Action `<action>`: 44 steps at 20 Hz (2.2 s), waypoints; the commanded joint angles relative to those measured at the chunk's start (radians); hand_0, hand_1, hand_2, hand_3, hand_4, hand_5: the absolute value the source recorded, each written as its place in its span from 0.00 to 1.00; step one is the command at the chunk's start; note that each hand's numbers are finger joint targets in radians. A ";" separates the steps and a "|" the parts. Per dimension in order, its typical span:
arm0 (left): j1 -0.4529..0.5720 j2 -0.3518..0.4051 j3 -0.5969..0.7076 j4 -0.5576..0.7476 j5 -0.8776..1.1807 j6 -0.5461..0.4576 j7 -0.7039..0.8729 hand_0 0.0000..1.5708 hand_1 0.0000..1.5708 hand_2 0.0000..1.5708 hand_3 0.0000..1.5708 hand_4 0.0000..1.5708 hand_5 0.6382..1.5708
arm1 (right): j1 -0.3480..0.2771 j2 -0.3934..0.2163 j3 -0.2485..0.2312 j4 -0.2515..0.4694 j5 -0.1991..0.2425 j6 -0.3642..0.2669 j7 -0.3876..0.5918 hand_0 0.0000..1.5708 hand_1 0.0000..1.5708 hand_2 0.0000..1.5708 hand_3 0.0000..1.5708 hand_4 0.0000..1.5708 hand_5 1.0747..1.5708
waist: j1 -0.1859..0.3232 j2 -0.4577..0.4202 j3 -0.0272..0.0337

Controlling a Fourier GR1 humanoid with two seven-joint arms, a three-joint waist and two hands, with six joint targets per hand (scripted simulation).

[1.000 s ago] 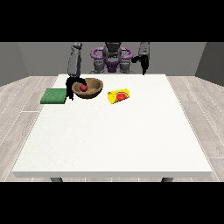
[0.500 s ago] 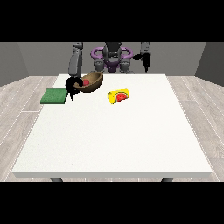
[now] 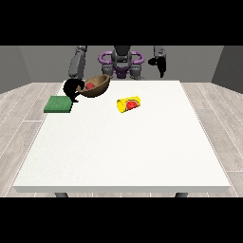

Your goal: Pick the cup and pour the ball into the bowl, then pick the bowl and place it on the pad

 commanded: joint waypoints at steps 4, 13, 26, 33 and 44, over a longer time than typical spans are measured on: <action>0.022 -0.022 0.006 0.034 -0.016 0.025 0.000 0.00 0.00 0.00 0.00 0.74 0.77 | -0.069 -0.224 -0.030 -0.022 -0.015 0.020 0.207 1.00 1.00 1.00 0.74 0.60 0.84 | -0.054 -0.043 -0.0084; -0.045 -0.049 0.048 0.147 -0.042 0.040 -0.126 0.00 0.00 0.00 0.00 0.75 0.76 | -0.117 -0.308 -0.057 -0.020 -0.056 0.057 0.239 1.00 1.00 1.00 0.90 0.62 0.83 | -0.069 0.043 -0.0083; 0.067 -0.074 -0.072 -0.064 -0.096 0.033 -0.110 0.00 0.00 0.00 0.00 0.74 0.77 | -0.059 -0.466 -0.168 0.245 -0.084 0.195 0.004 0.99 0.99 1.00 0.46 0.49 0.90 | 0.038 0.176 -0.0067; -0.019 -0.065 -0.035 -0.044 -0.080 0.018 -0.060 0.00 0.00 0.00 0.00 0.74 0.77 | -0.116 -0.583 -0.127 0.219 0.002 0.054 0.026 0.81 0.81 0.89 0.88 0.00 1.00 | 0.030 0.167 -0.0073; 0.061 -0.085 -0.311 0.206 0.031 0.328 -0.274 0.00 0.00 0.00 0.00 0.77 0.75 | -0.187 -0.545 -0.068 0.152 -0.017 0.206 0.110 0.00 0.00 0.34 0.46 0.44 0.07 | -0.068 0.130 -0.0084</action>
